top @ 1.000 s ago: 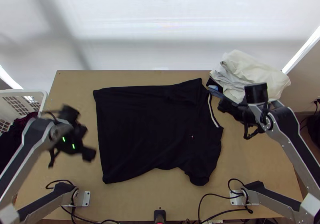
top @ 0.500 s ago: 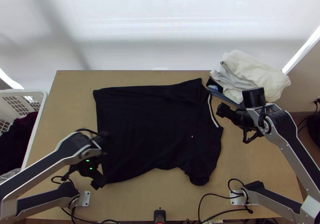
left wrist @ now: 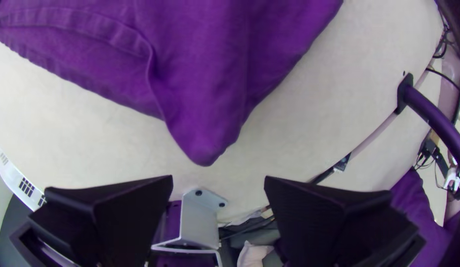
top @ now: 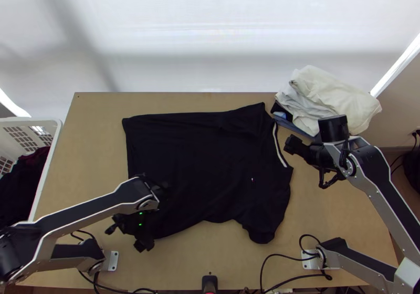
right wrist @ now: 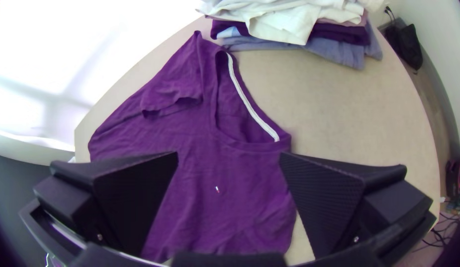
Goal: Fold the t-shirt
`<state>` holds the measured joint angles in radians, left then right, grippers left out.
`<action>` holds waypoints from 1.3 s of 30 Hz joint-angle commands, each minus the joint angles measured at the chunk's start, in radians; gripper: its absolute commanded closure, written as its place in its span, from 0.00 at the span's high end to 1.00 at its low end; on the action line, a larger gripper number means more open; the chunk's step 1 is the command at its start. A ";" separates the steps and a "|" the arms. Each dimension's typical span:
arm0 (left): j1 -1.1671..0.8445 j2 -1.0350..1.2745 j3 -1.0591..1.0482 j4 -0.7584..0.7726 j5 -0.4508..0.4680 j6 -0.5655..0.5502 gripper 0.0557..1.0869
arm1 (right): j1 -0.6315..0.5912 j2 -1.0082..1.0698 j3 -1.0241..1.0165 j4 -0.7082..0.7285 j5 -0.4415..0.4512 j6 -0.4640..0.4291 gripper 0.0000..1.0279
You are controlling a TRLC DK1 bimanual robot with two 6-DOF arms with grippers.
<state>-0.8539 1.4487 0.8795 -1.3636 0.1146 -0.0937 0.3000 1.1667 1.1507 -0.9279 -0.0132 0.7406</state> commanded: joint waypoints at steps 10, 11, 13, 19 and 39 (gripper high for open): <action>-0.010 0.073 -0.050 0.055 0.031 0.015 0.79 | -0.021 -0.033 -0.020 0.006 -0.004 0.003 0.93; -0.011 0.073 -0.050 0.067 0.033 0.015 0.71 | -0.021 -0.032 -0.022 0.008 -0.004 0.003 0.93; -0.005 0.073 -0.057 0.095 0.046 0.006 0.67 | -0.021 -0.032 -0.023 0.009 -0.004 0.003 0.93; 0.000 0.085 -0.066 0.136 0.053 0.003 0.62 | -0.019 -0.035 -0.023 0.014 -0.004 0.005 0.93; 0.098 -0.021 -0.076 0.204 0.048 0.037 0.04 | -0.053 -0.118 -0.290 -0.071 -0.162 -0.076 0.89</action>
<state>-0.7727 1.4494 0.8268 -1.1671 0.1570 -0.0742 0.2401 1.0615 0.9127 -0.9833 -0.1520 0.6685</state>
